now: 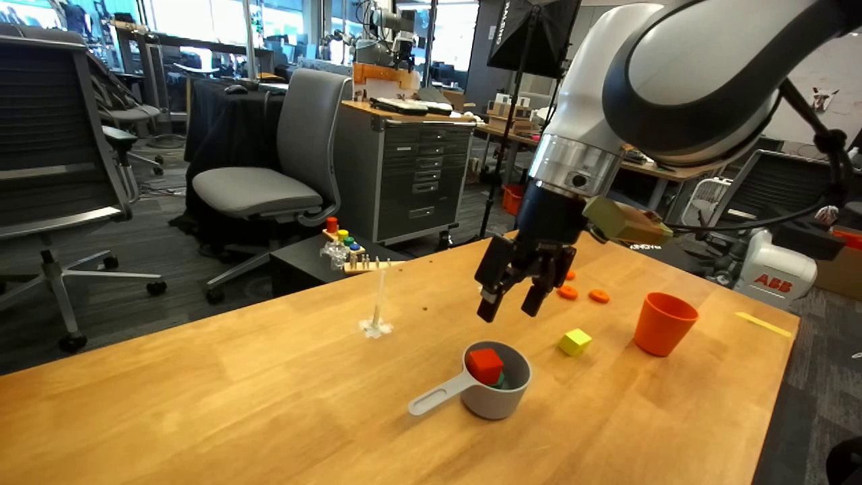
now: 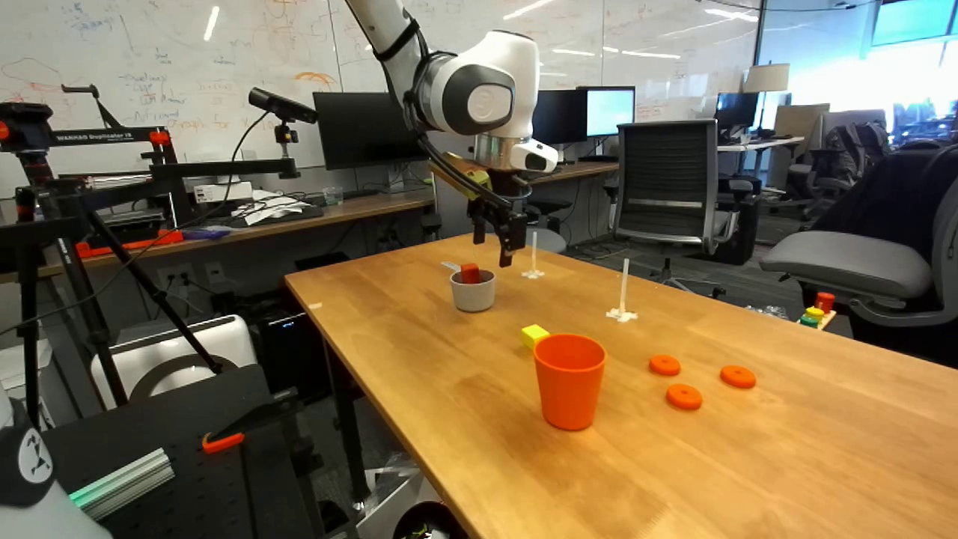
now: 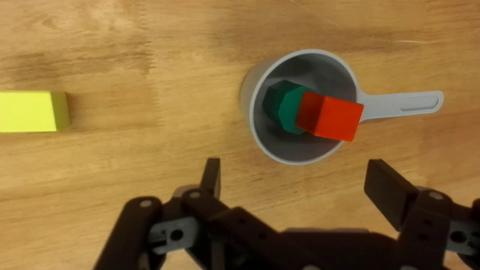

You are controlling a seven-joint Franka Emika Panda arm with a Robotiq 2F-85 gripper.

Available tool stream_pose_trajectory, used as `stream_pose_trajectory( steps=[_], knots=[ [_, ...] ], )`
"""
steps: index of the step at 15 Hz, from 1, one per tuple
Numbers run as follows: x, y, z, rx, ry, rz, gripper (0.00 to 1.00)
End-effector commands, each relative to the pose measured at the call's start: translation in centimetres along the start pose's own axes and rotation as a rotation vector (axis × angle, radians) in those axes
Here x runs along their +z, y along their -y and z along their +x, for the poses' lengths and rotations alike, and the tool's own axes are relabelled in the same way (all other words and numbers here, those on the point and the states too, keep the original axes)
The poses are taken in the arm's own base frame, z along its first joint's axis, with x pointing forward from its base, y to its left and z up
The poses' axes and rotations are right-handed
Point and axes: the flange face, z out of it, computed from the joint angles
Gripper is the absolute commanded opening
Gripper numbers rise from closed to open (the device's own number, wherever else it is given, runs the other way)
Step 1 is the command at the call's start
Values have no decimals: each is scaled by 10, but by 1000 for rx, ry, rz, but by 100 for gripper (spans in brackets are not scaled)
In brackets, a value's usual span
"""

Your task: Put the cubes inside the measuring cup

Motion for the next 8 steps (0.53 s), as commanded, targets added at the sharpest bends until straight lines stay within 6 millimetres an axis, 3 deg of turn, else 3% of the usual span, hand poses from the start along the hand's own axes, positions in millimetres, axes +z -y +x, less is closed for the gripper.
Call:
stream_pose_trajectory(
  steps=[1,5,8],
  knots=[
    [-4,-8,11,27,-2,0,100],
    [-4,-49,16,216,-1,6,100],
    [-7,-87,-2,290,14,-47,100]
  ],
)
